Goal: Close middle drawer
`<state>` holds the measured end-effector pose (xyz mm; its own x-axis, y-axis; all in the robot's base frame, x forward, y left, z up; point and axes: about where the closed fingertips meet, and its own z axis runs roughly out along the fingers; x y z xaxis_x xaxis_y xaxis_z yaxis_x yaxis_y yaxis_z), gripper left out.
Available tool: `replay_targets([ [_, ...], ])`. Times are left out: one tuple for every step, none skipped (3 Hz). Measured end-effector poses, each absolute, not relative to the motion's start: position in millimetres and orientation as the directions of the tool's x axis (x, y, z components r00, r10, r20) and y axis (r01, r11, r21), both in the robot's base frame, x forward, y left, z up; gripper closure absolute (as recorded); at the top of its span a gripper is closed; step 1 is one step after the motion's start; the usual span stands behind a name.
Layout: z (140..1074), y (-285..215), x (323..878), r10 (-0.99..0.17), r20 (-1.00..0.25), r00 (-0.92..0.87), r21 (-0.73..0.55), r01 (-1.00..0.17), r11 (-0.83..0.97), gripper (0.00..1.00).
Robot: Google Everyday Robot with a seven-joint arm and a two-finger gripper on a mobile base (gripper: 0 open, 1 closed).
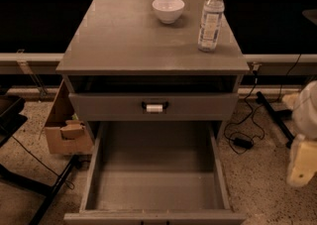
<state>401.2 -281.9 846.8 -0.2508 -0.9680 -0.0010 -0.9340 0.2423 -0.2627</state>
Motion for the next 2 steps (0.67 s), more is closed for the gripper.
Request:
replay_targets([
  [767, -306, 366, -0.959, 0.008, -0.282, -0.195, -0.941, 0.275, 0.00],
  [737, -308, 359, -0.950, -0.012, -0.313, -0.137, -0.940, 0.312, 0.00],
])
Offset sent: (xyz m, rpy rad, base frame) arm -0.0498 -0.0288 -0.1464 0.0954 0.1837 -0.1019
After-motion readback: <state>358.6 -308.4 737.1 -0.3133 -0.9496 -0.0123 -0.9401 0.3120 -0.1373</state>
